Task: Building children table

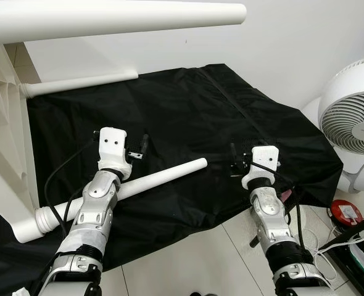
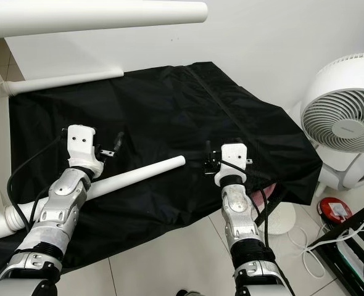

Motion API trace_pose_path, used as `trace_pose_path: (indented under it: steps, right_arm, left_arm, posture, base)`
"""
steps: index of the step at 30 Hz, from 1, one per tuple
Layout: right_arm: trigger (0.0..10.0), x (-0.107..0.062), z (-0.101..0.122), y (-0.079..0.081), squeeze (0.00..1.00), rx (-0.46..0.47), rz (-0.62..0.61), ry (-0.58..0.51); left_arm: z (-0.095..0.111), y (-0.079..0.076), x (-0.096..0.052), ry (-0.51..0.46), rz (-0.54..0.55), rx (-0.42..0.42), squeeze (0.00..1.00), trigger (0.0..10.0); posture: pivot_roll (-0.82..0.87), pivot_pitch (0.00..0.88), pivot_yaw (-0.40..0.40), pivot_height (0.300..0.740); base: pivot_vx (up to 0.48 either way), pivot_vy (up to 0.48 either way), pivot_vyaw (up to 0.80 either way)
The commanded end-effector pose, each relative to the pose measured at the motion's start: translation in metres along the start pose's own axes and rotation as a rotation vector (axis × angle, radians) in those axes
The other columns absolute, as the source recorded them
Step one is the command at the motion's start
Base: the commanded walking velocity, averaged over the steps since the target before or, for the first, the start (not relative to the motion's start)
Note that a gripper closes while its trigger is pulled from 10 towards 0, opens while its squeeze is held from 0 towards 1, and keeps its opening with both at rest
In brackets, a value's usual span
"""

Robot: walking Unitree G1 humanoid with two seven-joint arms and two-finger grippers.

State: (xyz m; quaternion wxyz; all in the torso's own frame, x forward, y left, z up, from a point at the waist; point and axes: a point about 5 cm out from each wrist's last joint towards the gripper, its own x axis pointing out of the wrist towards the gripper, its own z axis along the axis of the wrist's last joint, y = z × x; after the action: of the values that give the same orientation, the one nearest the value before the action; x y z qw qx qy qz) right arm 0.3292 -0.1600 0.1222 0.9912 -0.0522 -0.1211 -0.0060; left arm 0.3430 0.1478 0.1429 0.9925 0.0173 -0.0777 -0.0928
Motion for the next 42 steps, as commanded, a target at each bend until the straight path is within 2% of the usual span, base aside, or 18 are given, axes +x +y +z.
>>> trace_pose_path:
  steps: [1, 8, 13, 23, 24, 32, 36, 42]
  right_arm:
    - [10.0, -0.003, -0.003, 0.001, 0.0, -0.002, 0.0, 0.019]
    - [10.0, -0.012, -0.011, 0.0, 0.0, -0.008, 0.007, 0.045]
    - [10.0, -0.013, -0.012, -0.002, 0.0, -0.018, 0.01, 0.052]
    - [10.0, -0.012, -0.011, -0.001, 0.0, -0.035, 0.031, 0.053]
    - [10.0, -0.012, -0.01, -0.001, 0.0, -0.036, 0.034, 0.05]
    - [10.0, -0.016, -0.011, -0.001, 0.0, -0.044, 0.037, 0.054]
    - [10.0, -0.017, -0.012, 0.0, 0.0, -0.015, 0.033, 0.056]
    - [10.0, -0.018, -0.012, -0.001, 0.0, -0.047, 0.028, 0.056]
  left_arm:
    - [0.0, 0.003, 0.0, -0.005, 0.077, 0.0, 0.0, 10.0]
    - [-0.004, 0.002, -0.009, -0.001, 0.083, 0.001, 0.0, 10.0]
    - [-0.002, 0.003, -0.009, -0.016, 0.074, 0.008, 0.0, 10.0]
    - [0.001, -0.001, -0.009, -0.036, 0.071, -0.013, 0.0, 10.0]
    - [0.002, -0.001, -0.008, -0.036, 0.104, -0.023, 0.0, 10.0]
    - [0.005, 0.003, -0.005, -0.035, 0.14, -0.018, 0.0, 10.0]
    - [0.003, 0.005, -0.005, -0.008, 0.151, -0.004, 0.0, 10.0]
    - [0.004, 0.005, -0.005, -0.014, 0.137, 0.018, 0.0, 10.0]
  posture:
    - [0.1, 0.0, -0.036, 0.74]
    - [0.1, 0.043, -0.052, 0.74]
    - [0.1, 0.055, -0.059, 0.74]
    - [0.08, 0.071, -0.074, 0.74]
    - [0.09, 0.076, -0.073, 0.74]
    - [0.09, 0.083, -0.067, 0.74]
    - [0.09, 0.082, -0.055, 0.74]
    - [0.09, 0.073, -0.043, 0.74]
  base:
    - [0.0, 0.0, 0.0]
    - [0.0, -0.287, 0.0]
    - [0.0, -0.178, 0.0]
    - [0.0, 0.0, 0.74]
    - [0.0, 0.0, 0.8]
    - [0.0, 0.0, 0.8]
    - [0.0, 0.0, 0.14]
    - [0.0, 0.0, 0.13]
